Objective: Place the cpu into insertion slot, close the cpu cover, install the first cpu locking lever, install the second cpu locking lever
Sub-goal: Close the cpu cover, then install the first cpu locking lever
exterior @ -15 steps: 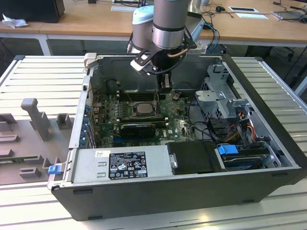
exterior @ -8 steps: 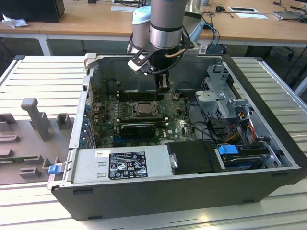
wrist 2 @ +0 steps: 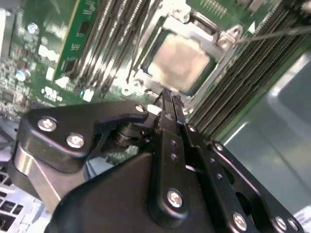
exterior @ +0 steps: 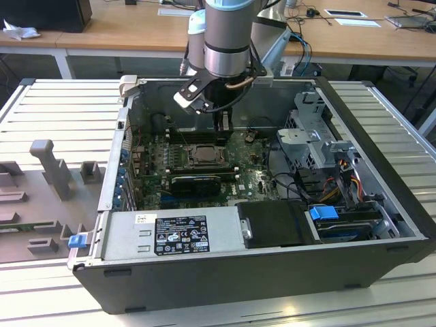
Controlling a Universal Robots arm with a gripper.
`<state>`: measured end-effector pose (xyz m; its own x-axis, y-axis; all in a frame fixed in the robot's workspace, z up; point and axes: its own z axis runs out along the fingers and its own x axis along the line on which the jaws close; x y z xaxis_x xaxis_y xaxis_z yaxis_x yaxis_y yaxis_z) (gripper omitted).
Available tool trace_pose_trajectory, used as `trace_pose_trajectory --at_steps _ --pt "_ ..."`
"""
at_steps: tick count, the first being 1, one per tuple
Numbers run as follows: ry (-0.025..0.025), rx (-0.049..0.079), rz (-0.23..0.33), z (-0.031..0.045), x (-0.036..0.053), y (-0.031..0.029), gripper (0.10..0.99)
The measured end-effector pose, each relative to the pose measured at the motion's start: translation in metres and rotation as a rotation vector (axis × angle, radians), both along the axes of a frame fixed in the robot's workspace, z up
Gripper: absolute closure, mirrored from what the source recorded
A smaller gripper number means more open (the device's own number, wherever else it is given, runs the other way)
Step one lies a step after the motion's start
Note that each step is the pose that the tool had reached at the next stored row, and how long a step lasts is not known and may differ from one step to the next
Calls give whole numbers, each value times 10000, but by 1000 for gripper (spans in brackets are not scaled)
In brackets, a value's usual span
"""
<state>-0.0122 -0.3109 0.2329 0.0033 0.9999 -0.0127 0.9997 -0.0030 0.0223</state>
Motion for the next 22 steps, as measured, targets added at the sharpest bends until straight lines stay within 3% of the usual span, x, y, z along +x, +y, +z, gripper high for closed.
trace_pose_trajectory --at_steps 2,6,14,22 --pt "-1 1 1 -5 -134 0 937" --pt "-1 1 -1 -7 -245 0 937" --pt "0 0 1 -6 -269 0 937" --pt "0 -2 -3 127 -269 0 937"
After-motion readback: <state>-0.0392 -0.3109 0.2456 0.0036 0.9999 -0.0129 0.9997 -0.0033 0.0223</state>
